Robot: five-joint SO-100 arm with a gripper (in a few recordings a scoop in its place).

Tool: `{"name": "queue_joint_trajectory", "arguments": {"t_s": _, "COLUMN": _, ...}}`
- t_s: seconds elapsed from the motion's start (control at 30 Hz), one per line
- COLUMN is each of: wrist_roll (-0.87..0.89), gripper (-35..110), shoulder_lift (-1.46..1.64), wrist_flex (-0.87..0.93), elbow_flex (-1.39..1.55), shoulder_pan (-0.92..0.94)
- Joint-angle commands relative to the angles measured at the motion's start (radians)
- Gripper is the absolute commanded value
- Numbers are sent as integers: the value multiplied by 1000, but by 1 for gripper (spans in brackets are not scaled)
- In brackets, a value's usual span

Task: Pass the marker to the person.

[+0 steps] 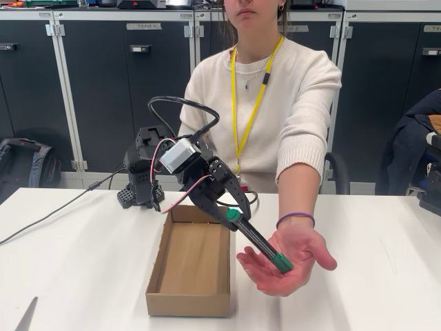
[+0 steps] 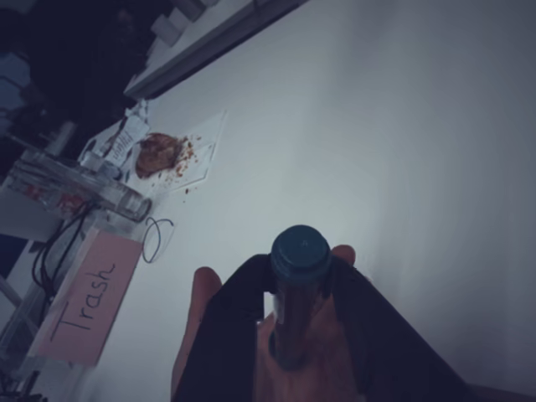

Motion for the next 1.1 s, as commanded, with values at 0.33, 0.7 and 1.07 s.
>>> {"name": "queue_joint_trajectory", "arguments": {"t_s": 0.33, "wrist_roll": 37, "gripper": -5, "shoulder_lift": -32, "wrist_flex": 232, "elbow_flex": 83, "shoulder_pan": 15}}
{"name": "queue_joint_trajectory", "arguments": {"t_s": 0.7, "wrist_roll": -9, "gripper": -3, "shoulder_lift": -9, "wrist_flex": 301, "elbow_flex": 256, "shoulder_pan": 46}}
{"name": "queue_joint_trajectory", "arguments": {"t_s": 1.07, "wrist_roll": 49, "gripper": 25, "shoulder_lift": 5, "wrist_flex": 295, "elbow_flex": 201, "shoulder_pan": 58}}
